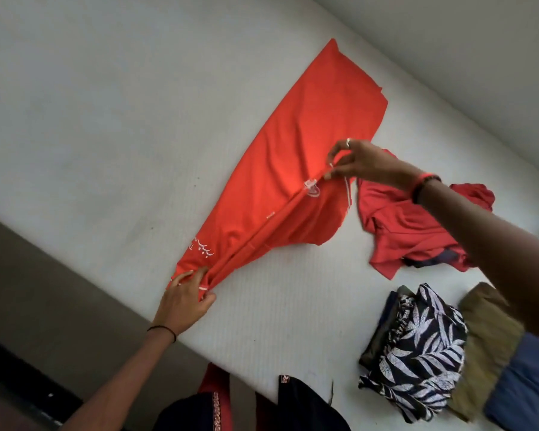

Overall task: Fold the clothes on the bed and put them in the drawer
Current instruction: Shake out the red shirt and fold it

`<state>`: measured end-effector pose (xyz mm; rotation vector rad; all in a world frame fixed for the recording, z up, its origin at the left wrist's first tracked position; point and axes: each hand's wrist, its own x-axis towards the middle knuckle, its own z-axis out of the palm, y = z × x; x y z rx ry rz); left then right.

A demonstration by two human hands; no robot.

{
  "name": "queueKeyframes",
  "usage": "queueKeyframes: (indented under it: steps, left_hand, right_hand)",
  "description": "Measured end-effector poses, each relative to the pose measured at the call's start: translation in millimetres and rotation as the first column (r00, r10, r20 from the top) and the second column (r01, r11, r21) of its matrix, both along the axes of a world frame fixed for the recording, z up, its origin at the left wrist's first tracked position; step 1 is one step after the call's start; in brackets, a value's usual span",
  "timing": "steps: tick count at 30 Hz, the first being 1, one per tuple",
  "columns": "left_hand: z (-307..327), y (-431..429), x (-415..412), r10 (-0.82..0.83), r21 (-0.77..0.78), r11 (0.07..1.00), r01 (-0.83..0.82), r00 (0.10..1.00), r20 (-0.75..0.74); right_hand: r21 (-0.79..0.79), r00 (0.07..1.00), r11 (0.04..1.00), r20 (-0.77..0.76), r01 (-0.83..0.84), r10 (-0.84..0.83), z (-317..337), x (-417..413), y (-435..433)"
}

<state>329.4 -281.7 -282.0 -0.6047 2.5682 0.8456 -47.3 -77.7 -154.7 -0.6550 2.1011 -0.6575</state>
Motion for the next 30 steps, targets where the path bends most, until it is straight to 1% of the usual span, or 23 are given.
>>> queueKeyframes:
  steps: [1, 3, 5, 7, 10, 13, 15, 17, 18, 19, 21, 23, 25, 26, 28, 30]
  left_hand:
    - [1, 0, -4, 0.076, 0.033, 0.996, -0.077, 0.996, 0.038]
    - [3, -1, -9, 0.178, 0.091, 0.979, -0.182, 0.983, 0.051]
    - [5, -7, -14, 0.232, 0.126, 0.965, -0.23, 0.973, 0.005]
    - [4, -14, -17, 0.282, 0.149, 0.95, -0.273, 0.959, -0.04]
    - [2, -25, -27, 0.3, 0.203, 0.938, -0.28, 0.951, -0.076]
    - [-1, -32, -34, 0.327, 0.223, 0.926, -0.303, 0.942, -0.078]
    - [-3, -34, -34, 0.351, 0.214, 0.919, -0.332, 0.935, -0.056]
    - [-6, -37, -30, 0.354, 0.167, 0.925, -0.342, 0.934, -0.052]
    - [-7, -38, -30, 0.36, 0.16, 0.923, -0.35, 0.932, -0.041]
    - [-7, -41, -29, 0.38, 0.185, 0.91, -0.372, 0.925, -0.012]
    - [-2, -48, -32, 0.411, 0.277, 0.863, -0.423, 0.906, 0.101]
    - [0, -61, -37, 0.403, 0.36, 0.804, -0.473, 0.879, 0.256]
    - [0, -76, -44, 0.367, 0.42, 0.749, -0.513, 0.848, 0.382]
    - [-1, -83, -47, 0.334, 0.429, 0.745, -0.512, 0.842, 0.424]
    - [0, -91, -54, 0.239, 0.427, 0.778, -0.46, 0.846, 0.476]
    - [3, -95, -59, 0.175, 0.444, 0.789, -0.425, 0.848, 0.501]
  right_hand:
    - [0.01, 1.0, 1.0, -0.005, -0.001, 0.001, -7, -11, -15]
    - [0.047, 0.998, 0.998, -0.027, -0.048, 0.049, -24, -28, -41]
    - [0.069, 0.998, 0.996, -0.029, -0.06, 0.062, -43, -38, -61]
    - [0.102, 0.995, 0.993, -0.078, -0.055, 0.063, -63, -47, -82]
    - [0.152, 0.981, 0.988, -0.183, -0.038, 0.065, -84, -53, -109]
    - [0.181, 0.958, 0.983, -0.285, 0.017, 0.036, -110, -54, -126]
    - [0.207, 0.945, 0.977, -0.326, 0.056, 0.015, -123, -46, -134]
    - [0.221, 0.919, 0.973, -0.392, 0.066, 0.027, -131, -35, -139]
    - [0.217, 0.895, 0.974, -0.444, 0.066, 0.038, -133, -26, -140]
    - [0.185, 0.862, 0.98, -0.505, 0.074, 0.03, -133, -15, -140]
    - [0.014, 0.785, 0.997, -0.617, 0.078, -0.053, -131, 17, -137]
    - [-0.141, 0.731, 0.99, -0.677, -0.006, -0.092, -129, 66, -131]
    - [-0.183, 0.744, 0.972, -0.668, -0.15, -0.011, -129, 125, -120]
    - [-0.193, 0.754, 0.954, -0.656, -0.229, 0.048, -130, 155, -113]
    - [-0.146, 0.741, 0.908, -0.634, -0.393, 0.219, -132, 213, -97]
    - [-0.005, 0.689, 0.853, -0.592, -0.522, 0.418, -134, 258, -87]
